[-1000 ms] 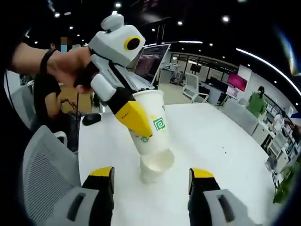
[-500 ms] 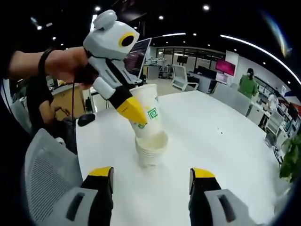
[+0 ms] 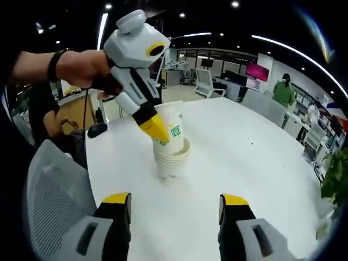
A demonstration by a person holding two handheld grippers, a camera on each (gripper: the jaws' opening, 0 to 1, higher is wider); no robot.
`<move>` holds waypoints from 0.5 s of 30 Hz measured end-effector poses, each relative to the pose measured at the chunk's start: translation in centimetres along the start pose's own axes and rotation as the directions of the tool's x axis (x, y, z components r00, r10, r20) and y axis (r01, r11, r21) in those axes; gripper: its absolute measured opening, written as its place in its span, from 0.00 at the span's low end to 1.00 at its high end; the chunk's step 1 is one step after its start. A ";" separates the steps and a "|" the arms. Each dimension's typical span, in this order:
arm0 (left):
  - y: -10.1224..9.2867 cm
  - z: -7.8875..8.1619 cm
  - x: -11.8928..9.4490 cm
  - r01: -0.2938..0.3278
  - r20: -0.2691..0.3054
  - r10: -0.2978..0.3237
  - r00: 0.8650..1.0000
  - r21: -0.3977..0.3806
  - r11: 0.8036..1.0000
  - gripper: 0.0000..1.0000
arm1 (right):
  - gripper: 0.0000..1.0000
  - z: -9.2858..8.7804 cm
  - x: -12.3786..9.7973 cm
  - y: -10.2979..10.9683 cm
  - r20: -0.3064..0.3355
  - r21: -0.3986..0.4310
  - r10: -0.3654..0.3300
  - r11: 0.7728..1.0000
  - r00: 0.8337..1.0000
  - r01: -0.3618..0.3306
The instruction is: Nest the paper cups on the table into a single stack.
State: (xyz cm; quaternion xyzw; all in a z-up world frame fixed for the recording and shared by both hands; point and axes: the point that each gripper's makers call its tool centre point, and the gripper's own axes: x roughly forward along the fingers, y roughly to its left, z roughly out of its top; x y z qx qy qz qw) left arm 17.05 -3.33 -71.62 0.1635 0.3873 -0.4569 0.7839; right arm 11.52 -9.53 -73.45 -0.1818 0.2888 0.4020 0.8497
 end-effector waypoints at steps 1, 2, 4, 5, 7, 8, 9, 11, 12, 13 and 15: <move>0.1 -0.1 0.2 0.001 -0.002 -0.001 1.000 0.000 1.000 0.00 | 0.65 0.0 -0.1 0.1 0.000 0.001 0.001 1.000 1.000 -0.001; 0.2 -0.2 0.3 0.002 -0.003 -0.002 1.000 -0.002 1.000 0.00 | 0.65 0.0 0.0 0.0 0.001 0.004 0.000 1.000 1.000 0.000; 0.3 -0.3 0.6 0.003 -0.005 -0.003 1.000 -0.006 1.000 0.00 | 0.65 -0.2 0.1 0.0 -0.001 0.009 -0.001 1.000 1.000 0.001; 0.3 -0.3 0.7 0.003 -0.006 -0.003 1.000 -0.007 1.000 0.00 | 0.65 -0.3 0.1 0.0 -0.003 0.009 -0.001 1.000 1.000 0.001; 0.5 -0.5 0.9 0.003 -0.016 -0.003 1.000 -0.014 1.000 0.00 | 0.65 -0.5 0.3 -0.1 -0.010 -0.005 -0.004 1.000 1.000 0.004; 0.6 -0.6 1.0 0.003 -0.017 -0.003 1.000 -0.014 1.000 0.00 | 0.65 -0.5 0.3 -0.1 -0.013 -0.008 -0.002 1.000 1.000 0.002; 0.6 -0.6 1.0 0.004 -0.017 -0.004 1.000 -0.015 1.000 0.00 | 0.65 -0.5 0.3 -0.1 -0.012 -0.010 -0.002 1.000 1.000 0.001; 0.7 -0.6 1.1 0.006 -0.018 -0.006 1.000 -0.016 1.000 0.00 | 0.65 -0.5 0.4 -0.2 -0.010 -0.004 -0.003 1.000 1.000 0.003; 0.6 -0.5 1.1 0.006 -0.018 -0.007 1.000 -0.017 1.000 0.00 | 0.65 -0.6 0.4 -0.2 -0.010 0.000 -0.003 1.000 1.000 0.003; 0.7 -0.6 1.1 0.007 -0.018 -0.007 1.000 -0.020 1.000 0.00 | 0.65 -0.6 0.4 -0.2 -0.010 0.001 -0.003 1.000 1.000 0.003; 0.6 -0.7 1.2 0.011 -0.020 -0.012 1.000 -0.028 1.000 0.01 | 0.65 -0.6 0.5 -0.3 -0.013 -0.001 -0.003 1.000 1.000 0.003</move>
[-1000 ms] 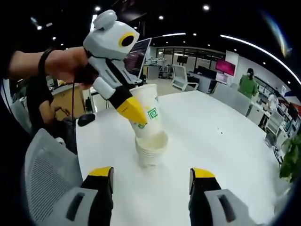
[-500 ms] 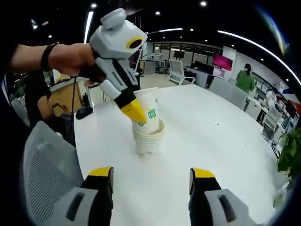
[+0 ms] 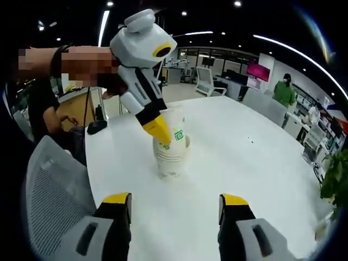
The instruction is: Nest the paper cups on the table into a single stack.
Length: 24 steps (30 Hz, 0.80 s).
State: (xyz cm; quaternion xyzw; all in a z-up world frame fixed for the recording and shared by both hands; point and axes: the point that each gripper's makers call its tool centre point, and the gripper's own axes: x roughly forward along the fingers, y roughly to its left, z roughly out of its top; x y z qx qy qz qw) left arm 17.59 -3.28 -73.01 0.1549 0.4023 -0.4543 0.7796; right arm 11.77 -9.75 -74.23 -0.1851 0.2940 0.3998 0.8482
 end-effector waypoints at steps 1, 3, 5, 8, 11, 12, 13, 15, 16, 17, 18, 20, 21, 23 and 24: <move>-0.1 0.0 0.0 0.003 0.001 -0.003 1.000 -0.006 1.000 0.01 | 0.65 0.0 0.0 0.1 -0.002 -0.002 0.003 1.000 1.000 -0.003; -0.1 -0.1 0.0 0.006 0.002 -0.006 1.000 -0.009 1.000 0.02 | 0.65 0.0 0.2 0.1 -0.003 -0.009 0.003 1.000 1.000 -0.003; 0.0 -0.1 0.0 0.007 0.002 -0.007 1.000 -0.009 1.000 0.02 | 0.65 0.1 0.3 0.2 -0.005 -0.011 0.007 1.000 1.000 -0.007; 0.3 -0.2 0.1 0.009 0.004 -0.009 1.000 -0.014 1.000 0.02 | 0.65 0.2 0.4 0.2 -0.005 -0.010 0.009 1.000 1.000 -0.009; 0.3 -0.2 0.2 0.011 0.006 -0.011 1.000 -0.020 1.000 0.04 | 0.65 0.4 0.7 0.2 -0.005 -0.013 0.013 1.000 1.000 -0.013; 0.2 -0.2 0.1 0.012 0.007 -0.012 1.000 -0.020 1.000 0.05 | 0.65 0.4 0.8 0.2 -0.005 -0.013 0.014 1.000 1.000 -0.014; 0.1 -0.3 0.1 0.011 0.007 -0.011 1.000 -0.021 1.000 0.05 | 0.65 0.4 0.8 0.2 -0.005 -0.012 0.015 1.000 1.000 -0.015; -0.3 -0.3 -0.1 0.013 0.006 -0.013 1.000 -0.026 1.000 0.06 | 0.65 0.4 1.0 0.2 -0.008 -0.014 0.018 1.000 1.000 -0.018; -0.3 -0.3 -0.1 0.015 0.010 -0.015 1.000 -0.031 0.999 0.06 | 0.65 0.5 1.2 0.2 -0.010 -0.016 0.021 1.000 1.000 -0.021; -0.3 -0.1 -0.1 0.016 0.017 -0.015 1.000 -0.043 0.999 0.06 | 0.65 0.5 1.3 0.2 -0.011 -0.017 0.023 1.000 1.000 -0.023; -0.3 -0.1 -0.2 0.016 0.024 -0.015 1.000 -0.051 0.999 0.07 | 0.65 0.5 1.4 0.1 -0.011 -0.016 0.025 1.000 1.000 -0.025; -0.4 0.2 -0.6 0.022 0.054 -0.018 0.998 -0.060 0.998 0.09 | 0.65 0.8 1.8 -0.1 -0.011 -0.014 0.028 0.999 1.000 -0.028; -0.4 0.3 -0.7 0.025 0.068 -0.021 0.997 -0.062 0.998 0.11 | 0.65 0.9 2.0 -0.2 -0.010 -0.013 0.030 0.999 1.000 -0.030; -0.2 0.6 -1.1 0.030 0.109 -0.024 0.994 -0.054 0.998 0.17 | 0.65 1.1 2.6 -0.4 -0.006 -0.008 0.037 0.999 0.999 -0.037; -0.2 0.7 -1.4 0.025 0.128 -0.019 0.992 -0.043 0.999 0.22 | 0.65 1.3 2.9 -0.4 -0.006 -0.006 0.041 0.999 0.999 -0.041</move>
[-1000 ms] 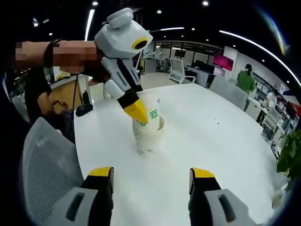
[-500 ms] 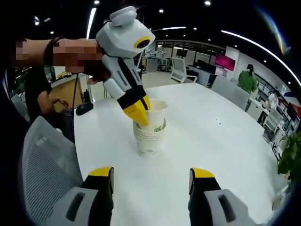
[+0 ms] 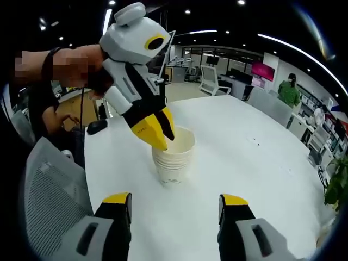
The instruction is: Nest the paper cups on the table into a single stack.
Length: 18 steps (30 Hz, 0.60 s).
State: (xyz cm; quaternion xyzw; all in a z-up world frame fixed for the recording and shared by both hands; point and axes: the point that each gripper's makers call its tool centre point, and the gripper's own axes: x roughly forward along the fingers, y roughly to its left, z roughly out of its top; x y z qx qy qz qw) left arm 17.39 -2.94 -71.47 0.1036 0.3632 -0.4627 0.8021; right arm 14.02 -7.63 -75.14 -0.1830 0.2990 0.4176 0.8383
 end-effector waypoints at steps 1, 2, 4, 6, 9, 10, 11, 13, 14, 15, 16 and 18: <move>0.1 0.0 -0.2 -0.008 0.011 0.008 1.000 0.010 1.000 0.26 | 0.65 0.2 0.2 -0.1 0.000 -0.002 0.002 1.000 1.000 -0.002; 0.6 0.0 -0.5 -0.023 0.023 0.023 0.999 0.023 0.999 0.30 | 0.65 0.4 0.6 -0.1 0.001 -0.004 0.009 1.000 1.000 -0.009; 0.7 -0.2 -1.1 -0.036 0.043 0.035 0.998 0.033 0.999 0.37 | 0.65 0.9 1.2 -0.2 0.002 -0.017 0.026 1.000 1.000 -0.026; 1.0 -0.3 -1.6 -0.046 0.062 0.044 0.997 0.038 0.998 0.42 | 0.65 1.0 1.8 -0.3 0.003 -0.030 0.040 0.999 0.999 -0.040; 2.1 -0.8 -2.4 -0.059 0.077 0.055 0.995 0.050 0.997 0.49 | 0.65 1.3 2.7 -0.8 -0.004 -0.044 0.057 0.997 0.998 -0.057; 2.3 -0.9 -2.6 -0.061 0.083 0.056 0.995 0.053 0.997 0.50 | 0.65 1.3 3.0 -0.9 -0.005 -0.047 0.059 0.997 0.998 -0.059; 2.6 -1.2 -2.8 -0.058 0.085 0.054 0.995 0.053 0.997 0.51 | 0.64 1.5 3.0 -1.0 -0.006 -0.051 0.062 0.997 0.998 -0.063; 2.8 -1.8 -2.9 -0.055 0.077 0.050 0.996 0.060 0.997 0.53 | 0.64 1.6 3.4 -1.0 -0.007 -0.059 0.084 0.995 0.996 -0.084; 3.0 -2.4 -2.9 -0.055 0.061 0.051 0.997 0.074 0.996 0.55 | 0.64 1.6 3.6 -0.9 -0.009 -0.064 0.092 0.994 0.996 -0.092; 3.1 -2.9 -2.8 -0.055 0.045 0.052 0.998 0.090 0.994 0.56 | 0.63 1.4 4.0 -1.0 -0.020 -0.079 0.104 0.991 0.994 -0.105; 3.2 -3.5 -2.6 -0.053 0.019 0.051 0.999 0.112 0.992 0.57 | 0.63 1.2 4.2 -1.0 -0.028 -0.088 0.108 0.990 0.994 -0.111; 3.2 -4.3 -2.2 -0.043 -0.019 0.047 0.999 0.163 0.986 0.59 | 0.62 0.8 4.8 -1.4 -0.041 -0.107 0.119 0.987 0.992 -0.123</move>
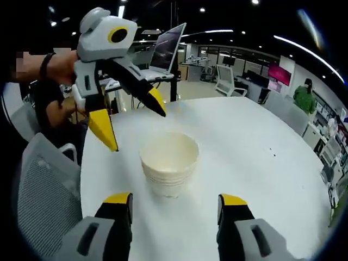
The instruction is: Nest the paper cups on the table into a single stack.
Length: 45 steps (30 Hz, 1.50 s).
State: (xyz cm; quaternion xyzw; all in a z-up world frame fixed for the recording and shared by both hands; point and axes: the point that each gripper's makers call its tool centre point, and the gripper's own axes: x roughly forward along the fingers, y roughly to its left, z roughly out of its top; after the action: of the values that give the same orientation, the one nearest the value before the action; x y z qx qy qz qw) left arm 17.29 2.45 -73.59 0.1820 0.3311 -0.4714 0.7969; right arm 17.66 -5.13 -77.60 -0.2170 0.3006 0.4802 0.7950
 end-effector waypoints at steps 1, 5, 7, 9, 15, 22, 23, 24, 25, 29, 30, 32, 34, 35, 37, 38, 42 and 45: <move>0.0 -0.3 0.3 0.004 -0.010 -0.003 1.000 0.021 1.000 0.59 | 0.61 0.1 0.0 0.0 -0.004 -0.004 0.000 1.000 1.000 0.000; 0.3 -1.1 1.8 0.023 -0.034 -0.021 0.999 0.037 0.999 0.59 | 0.61 -0.1 0.5 -0.2 -0.024 -0.036 0.019 0.999 1.000 -0.020; 0.5 -1.3 2.8 0.031 -0.038 -0.030 0.999 0.042 0.999 0.58 | 0.60 -0.2 1.0 -0.1 -0.030 -0.046 0.030 0.998 0.999 -0.031; 0.4 -1.0 3.1 0.041 -0.040 -0.039 0.998 0.046 0.998 0.57 | 0.59 -0.3 1.5 -0.2 -0.037 -0.057 0.035 0.998 0.999 -0.037; 0.8 -1.5 4.9 0.068 -0.072 -0.062 0.995 0.082 0.994 0.54 | 0.52 -0.1 2.3 -0.3 -0.048 -0.073 0.047 0.996 0.998 -0.050; 0.8 -0.7 6.0 0.095 -0.078 -0.090 0.993 0.063 0.993 0.36 | 0.31 0.7 3.6 0.0 -0.043 -0.124 0.075 0.989 0.996 -0.080; 0.8 -0.7 6.1 0.099 -0.078 -0.094 0.993 0.061 0.993 0.36 | 0.31 0.7 3.6 0.0 -0.052 -0.132 0.073 0.988 0.996 -0.079; 1.0 -0.6 6.1 0.098 -0.076 -0.094 0.993 0.061 0.993 0.35 | 0.31 0.7 3.6 -0.3 -0.056 -0.135 0.070 0.988 0.996 -0.077; 1.2 -0.6 6.1 0.100 -0.075 -0.095 0.993 0.060 0.993 0.35 | 0.31 0.6 3.5 -0.5 -0.058 -0.132 0.070 0.988 0.996 -0.077; 2.2 0.3 6.6 0.102 -0.062 -0.098 0.993 0.056 0.993 0.34 | 0.31 0.8 3.6 -2.0 -0.064 -0.144 0.065 0.987 0.996 -0.073; 2.2 0.6 6.7 0.100 -0.060 -0.097 0.994 0.059 0.993 0.34 | 0.31 0.8 3.6 -2.3 -0.064 -0.143 0.062 0.987 0.996 -0.071; 2.9 1.3 7.1 0.096 -0.056 -0.092 0.994 0.064 0.993 0.34 | 0.31 0.8 3.7 -3.5 -0.063 -0.144 0.051 0.988 0.997 -0.059; 3.3 1.6 7.3 0.094 -0.053 -0.090 0.994 0.066 0.993 0.34 | 0.31 1.0 3.5 -4.1 -0.065 -0.146 0.042 0.988 0.997 -0.051; 3.7 2.0 7.7 0.093 -0.050 -0.090 0.995 0.066 0.993 0.34 | 0.31 1.1 3.7 -4.7 -0.068 -0.146 0.041 0.988 0.997 -0.051; 3.7 2.5 8.1 0.095 -0.049 -0.092 0.995 0.066 0.993 0.34 | 0.31 1.0 3.5 -5.3 -0.072 -0.144 0.039 0.988 0.997 -0.049; 3.7 2.6 8.3 0.096 -0.048 -0.093 0.994 0.065 0.993 0.34 | 0.31 0.9 3.5 -5.6 -0.077 -0.139 0.036 0.989 0.996 -0.047; 4.4 2.5 9.5 0.109 -0.050 -0.107 0.993 0.034 0.993 0.35 | 0.31 0.4 3.8 -6.4 -0.095 -0.140 0.028 0.989 0.995 -0.042; 4.2 2.7 9.3 0.116 -0.046 -0.115 0.992 0.021 0.993 0.36 | 0.31 0.3 3.5 -6.2 -0.101 -0.136 0.029 0.990 0.995 -0.043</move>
State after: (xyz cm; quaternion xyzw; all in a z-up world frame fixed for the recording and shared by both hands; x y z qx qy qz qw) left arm 25.08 -2.95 -78.20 0.1825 0.3533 -0.5162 0.7586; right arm 24.55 -5.48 -79.41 -0.2895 0.3092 0.5031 0.7534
